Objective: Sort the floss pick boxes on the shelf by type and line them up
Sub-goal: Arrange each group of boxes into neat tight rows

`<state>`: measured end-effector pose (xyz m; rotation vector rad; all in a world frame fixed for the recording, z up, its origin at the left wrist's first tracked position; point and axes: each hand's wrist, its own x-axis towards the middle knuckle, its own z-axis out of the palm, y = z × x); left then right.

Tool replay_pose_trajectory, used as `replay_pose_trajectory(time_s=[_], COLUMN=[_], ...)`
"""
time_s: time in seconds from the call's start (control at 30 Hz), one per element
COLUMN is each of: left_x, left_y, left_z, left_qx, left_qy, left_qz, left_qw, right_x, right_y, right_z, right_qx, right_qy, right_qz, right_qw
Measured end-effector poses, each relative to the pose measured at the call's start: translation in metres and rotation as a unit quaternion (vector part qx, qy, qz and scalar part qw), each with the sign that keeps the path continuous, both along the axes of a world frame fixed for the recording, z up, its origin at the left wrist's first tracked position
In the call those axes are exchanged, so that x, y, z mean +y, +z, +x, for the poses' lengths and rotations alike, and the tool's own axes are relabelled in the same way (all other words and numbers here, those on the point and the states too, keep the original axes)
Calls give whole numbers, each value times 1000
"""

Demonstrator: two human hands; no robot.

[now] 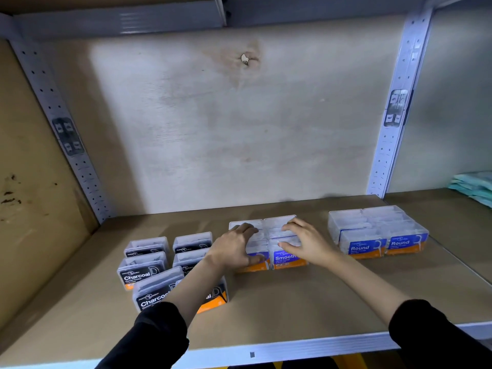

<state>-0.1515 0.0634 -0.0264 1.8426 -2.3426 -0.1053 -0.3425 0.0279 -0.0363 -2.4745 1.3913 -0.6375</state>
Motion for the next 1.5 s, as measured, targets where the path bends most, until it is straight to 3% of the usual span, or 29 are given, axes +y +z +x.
replay_pose_trajectory(time_s=[0.1,0.3,0.47,0.9,1.5], left_x=[-12,-24,-26,-24,-25], left_y=[0,-5,-8,-10,-12], left_z=[-1,2,4,1,2], left_qx=[0,-70,-67,-33,-49], left_qy=[-4,-24,-34,-24,-20], left_qz=[29,75,74,78,54], left_qw=[1000,994,994,996,997], right_x=[-11,-32,-38,-34,-34], right_y=[7,9,7,2,4], right_z=[4,6,6,6,7], right_qx=[9,146,217,208,201], right_qy=[33,58,66,60,63], right_qz=[41,131,113,71,60], right_qw=[999,979,967,974,976])
